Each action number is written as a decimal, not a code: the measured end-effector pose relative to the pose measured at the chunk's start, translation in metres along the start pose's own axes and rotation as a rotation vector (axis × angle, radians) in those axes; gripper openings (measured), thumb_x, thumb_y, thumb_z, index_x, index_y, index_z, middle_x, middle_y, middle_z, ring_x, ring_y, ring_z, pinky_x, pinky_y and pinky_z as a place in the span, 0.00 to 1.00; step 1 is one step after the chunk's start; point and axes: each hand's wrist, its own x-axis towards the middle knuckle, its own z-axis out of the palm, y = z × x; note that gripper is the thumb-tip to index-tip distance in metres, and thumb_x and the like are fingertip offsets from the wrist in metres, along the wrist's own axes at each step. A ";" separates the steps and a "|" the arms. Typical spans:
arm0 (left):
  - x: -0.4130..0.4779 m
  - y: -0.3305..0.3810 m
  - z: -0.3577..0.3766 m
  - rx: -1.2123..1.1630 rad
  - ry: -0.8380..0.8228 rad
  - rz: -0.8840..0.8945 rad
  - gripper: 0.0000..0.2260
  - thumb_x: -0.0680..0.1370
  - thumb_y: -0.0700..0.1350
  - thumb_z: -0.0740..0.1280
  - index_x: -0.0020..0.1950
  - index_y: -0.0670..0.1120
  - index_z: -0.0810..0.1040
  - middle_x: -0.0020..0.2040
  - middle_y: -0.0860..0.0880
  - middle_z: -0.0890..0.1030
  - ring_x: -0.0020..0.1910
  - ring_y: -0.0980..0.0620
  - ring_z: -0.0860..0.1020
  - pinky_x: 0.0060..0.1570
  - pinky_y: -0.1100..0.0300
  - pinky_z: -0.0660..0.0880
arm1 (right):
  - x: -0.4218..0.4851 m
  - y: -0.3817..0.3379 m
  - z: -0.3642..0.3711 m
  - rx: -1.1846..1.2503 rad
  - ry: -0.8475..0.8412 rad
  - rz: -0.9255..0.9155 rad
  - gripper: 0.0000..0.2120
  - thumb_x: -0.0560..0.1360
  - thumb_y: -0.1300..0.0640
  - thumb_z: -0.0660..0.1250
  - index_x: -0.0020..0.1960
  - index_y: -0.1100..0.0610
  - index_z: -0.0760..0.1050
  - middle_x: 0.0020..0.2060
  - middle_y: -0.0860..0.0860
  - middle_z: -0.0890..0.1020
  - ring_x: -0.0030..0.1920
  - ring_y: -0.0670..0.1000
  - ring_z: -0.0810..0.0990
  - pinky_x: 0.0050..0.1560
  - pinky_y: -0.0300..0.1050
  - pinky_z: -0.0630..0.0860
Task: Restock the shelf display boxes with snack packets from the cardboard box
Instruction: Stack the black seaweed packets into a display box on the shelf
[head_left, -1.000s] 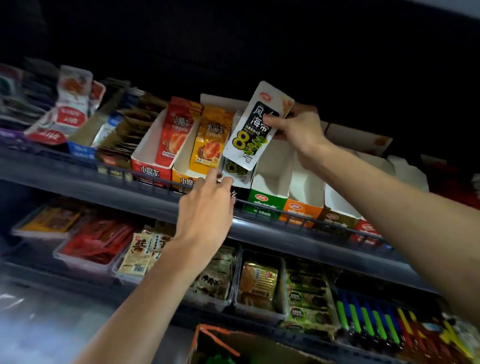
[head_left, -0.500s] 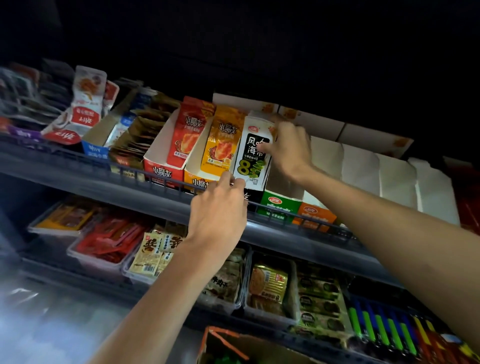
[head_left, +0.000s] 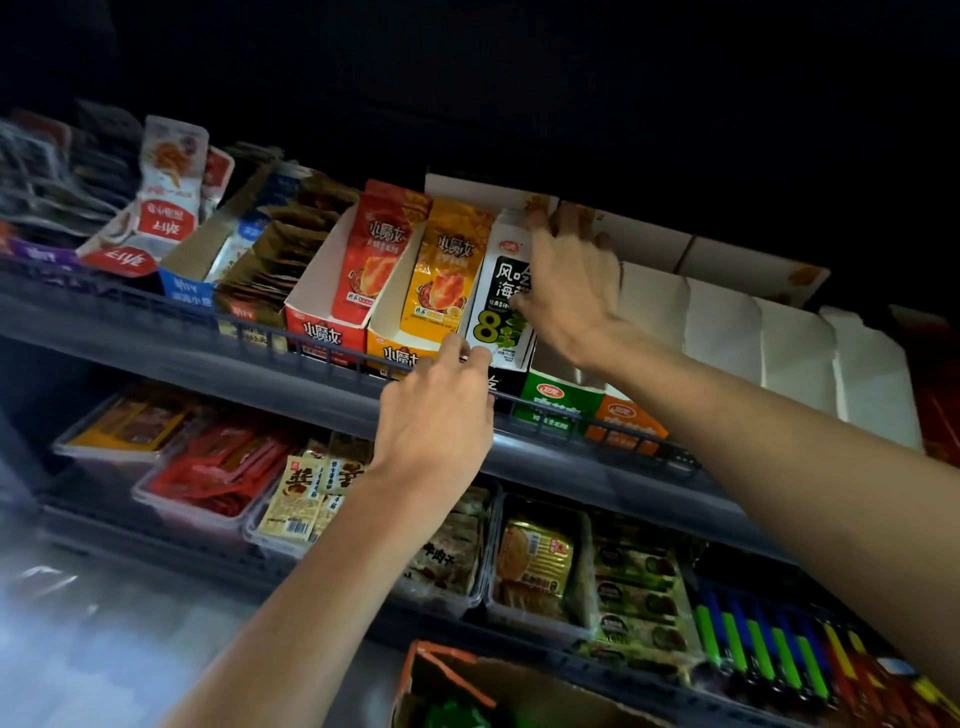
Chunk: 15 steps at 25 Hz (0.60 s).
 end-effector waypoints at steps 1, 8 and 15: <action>-0.001 0.000 0.000 -0.002 0.001 0.006 0.17 0.80 0.47 0.64 0.69 0.49 0.69 0.63 0.50 0.71 0.53 0.47 0.79 0.45 0.53 0.75 | -0.001 -0.001 0.001 -0.007 0.013 0.008 0.27 0.69 0.51 0.77 0.65 0.55 0.71 0.59 0.55 0.75 0.44 0.55 0.78 0.47 0.49 0.74; -0.003 -0.002 0.000 -0.041 -0.036 0.030 0.20 0.80 0.49 0.64 0.71 0.49 0.67 0.66 0.49 0.69 0.57 0.46 0.77 0.48 0.51 0.76 | -0.011 0.002 -0.005 0.112 -0.003 -0.012 0.27 0.72 0.50 0.74 0.67 0.55 0.70 0.64 0.58 0.70 0.54 0.59 0.78 0.57 0.53 0.73; -0.027 0.007 -0.011 -0.142 0.049 0.117 0.16 0.79 0.43 0.66 0.66 0.46 0.72 0.64 0.48 0.71 0.52 0.46 0.79 0.46 0.52 0.75 | -0.084 0.022 -0.044 0.481 0.024 -0.113 0.14 0.75 0.60 0.68 0.60 0.52 0.76 0.54 0.50 0.79 0.54 0.52 0.77 0.53 0.50 0.75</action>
